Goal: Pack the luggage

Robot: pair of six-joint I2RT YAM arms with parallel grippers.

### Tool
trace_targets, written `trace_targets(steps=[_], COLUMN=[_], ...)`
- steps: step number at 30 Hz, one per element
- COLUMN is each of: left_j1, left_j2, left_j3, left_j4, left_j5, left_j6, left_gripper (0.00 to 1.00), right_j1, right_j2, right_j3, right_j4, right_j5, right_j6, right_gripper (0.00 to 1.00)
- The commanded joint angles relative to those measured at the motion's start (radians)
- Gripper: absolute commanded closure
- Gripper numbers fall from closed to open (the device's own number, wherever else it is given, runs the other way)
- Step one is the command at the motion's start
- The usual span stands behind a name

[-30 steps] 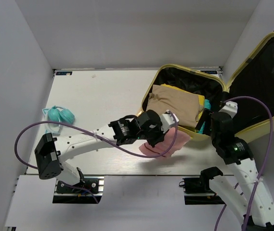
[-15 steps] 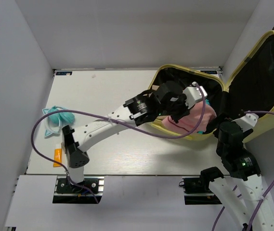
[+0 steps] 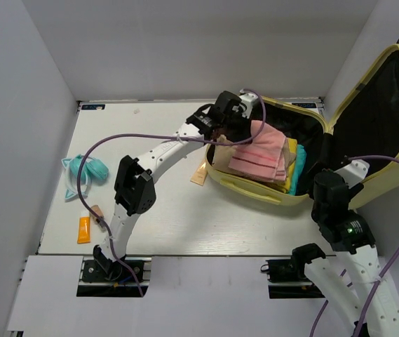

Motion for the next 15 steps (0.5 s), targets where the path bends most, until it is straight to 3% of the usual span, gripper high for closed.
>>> trace_targets(steps=[1, 4, 5, 6, 15], left_j1=[0.046, 0.063, 0.066, 0.068, 0.122], left_j2=[-0.044, -0.021, -0.016, -0.020, -0.105], left_j3=[0.006, 0.005, 0.006, 0.006, -0.049], left_j4=[0.074, 0.083, 0.075, 0.071, -0.006], left_j5=[0.070, 0.110, 0.127, 0.144, 0.054], left_j6=[-0.094, -0.095, -0.079, -0.066, -0.039], left_gripper=[0.95, 0.56, 0.14, 0.00, 0.00], right_j1=[-0.003, -0.003, -0.001, -0.008, 0.000], right_j2=[0.030, 0.063, 0.070, 0.102, 0.387], right_j3=[0.035, 0.044, 0.052, 0.061, 0.204], right_j4=[0.015, 0.031, 0.035, 0.034, 0.102], right_j5=[0.010, -0.031, -0.039, -0.049, -0.291], right_j6=[-0.001, -0.026, -0.032, -0.040, -0.072], right_gripper=[0.10, 0.10, 0.10, 0.10, 0.10])
